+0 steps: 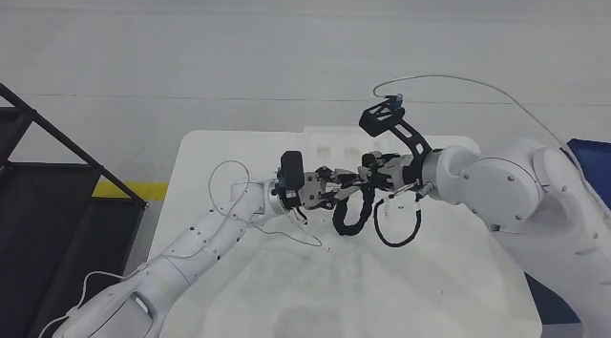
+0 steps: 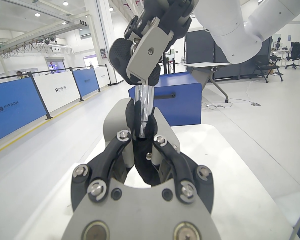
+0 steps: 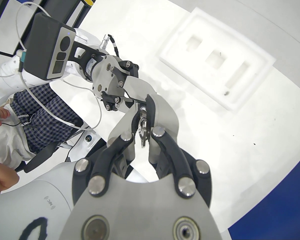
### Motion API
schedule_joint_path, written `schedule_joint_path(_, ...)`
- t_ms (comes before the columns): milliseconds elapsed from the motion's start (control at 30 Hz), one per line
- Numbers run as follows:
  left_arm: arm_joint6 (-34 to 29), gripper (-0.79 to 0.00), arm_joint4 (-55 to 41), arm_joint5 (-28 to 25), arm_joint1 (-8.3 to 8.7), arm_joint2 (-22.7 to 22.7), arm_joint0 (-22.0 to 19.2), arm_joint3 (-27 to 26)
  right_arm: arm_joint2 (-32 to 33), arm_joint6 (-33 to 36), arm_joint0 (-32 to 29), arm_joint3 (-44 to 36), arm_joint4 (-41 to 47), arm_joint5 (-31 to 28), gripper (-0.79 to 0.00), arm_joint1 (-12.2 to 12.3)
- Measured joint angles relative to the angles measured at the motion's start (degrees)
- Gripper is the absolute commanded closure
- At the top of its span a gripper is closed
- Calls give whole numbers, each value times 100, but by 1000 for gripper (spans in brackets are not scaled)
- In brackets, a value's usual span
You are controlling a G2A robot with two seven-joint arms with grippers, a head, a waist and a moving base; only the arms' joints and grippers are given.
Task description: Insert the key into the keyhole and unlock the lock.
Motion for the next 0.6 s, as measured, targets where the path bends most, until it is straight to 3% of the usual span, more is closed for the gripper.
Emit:
schedule_joint_path(200,-258,0,-271,-800,-28,-29,-116,160,318,-84,-55,-57,-68,-669,-785,66)
schedule_joint_path(333,-621,0,-567,-1467,-31,-31,-221,197,502,-60,-143,-52,-102,-1586,-785,129)
schedule_joint_path(467,-1250,0,-1042,-1490,39,245,-332,35,648,73,-237,48,-50,-2474,-785,192)
schedule_joint_path(600,-2114,0,-1836,-1486,226,594,-547,-146,724,214,-367,71,12,-3210,-785,248)
